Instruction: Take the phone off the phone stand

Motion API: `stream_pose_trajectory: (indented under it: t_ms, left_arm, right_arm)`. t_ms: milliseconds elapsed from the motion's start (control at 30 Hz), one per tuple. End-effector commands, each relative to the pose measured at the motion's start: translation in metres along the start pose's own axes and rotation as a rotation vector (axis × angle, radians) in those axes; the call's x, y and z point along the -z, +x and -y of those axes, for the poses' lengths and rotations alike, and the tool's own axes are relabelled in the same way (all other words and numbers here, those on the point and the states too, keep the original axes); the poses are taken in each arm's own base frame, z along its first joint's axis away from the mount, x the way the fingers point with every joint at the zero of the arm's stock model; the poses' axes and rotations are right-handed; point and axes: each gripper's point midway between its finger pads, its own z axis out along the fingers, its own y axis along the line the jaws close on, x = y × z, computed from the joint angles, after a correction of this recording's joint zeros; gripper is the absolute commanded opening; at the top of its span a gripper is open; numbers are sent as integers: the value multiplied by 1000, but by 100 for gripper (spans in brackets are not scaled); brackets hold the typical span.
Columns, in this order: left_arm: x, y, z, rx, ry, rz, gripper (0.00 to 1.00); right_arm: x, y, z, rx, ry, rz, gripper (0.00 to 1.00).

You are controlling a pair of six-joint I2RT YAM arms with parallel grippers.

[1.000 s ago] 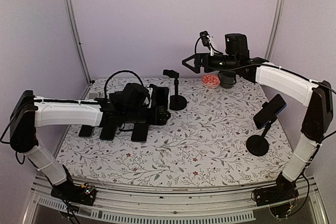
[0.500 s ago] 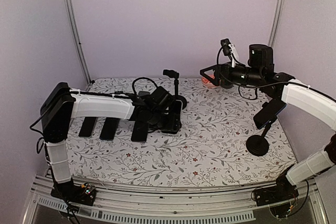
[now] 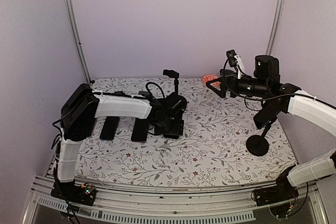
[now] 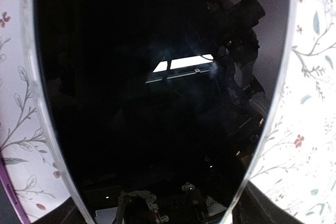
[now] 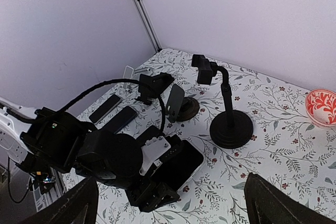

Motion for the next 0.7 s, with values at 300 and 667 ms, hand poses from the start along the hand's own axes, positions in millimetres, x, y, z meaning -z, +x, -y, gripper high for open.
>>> stream_pose_trajectory:
  t_ms: [300, 667]
  left_arm:
    - [-6, -12, 9, 46, -47, 29, 47]
    - [3, 7, 20, 50, -64, -5, 52]
  right_arm:
    - [10, -3, 6, 28, 13, 34, 99]
    - [12, -2, 9, 23, 12, 38, 99]
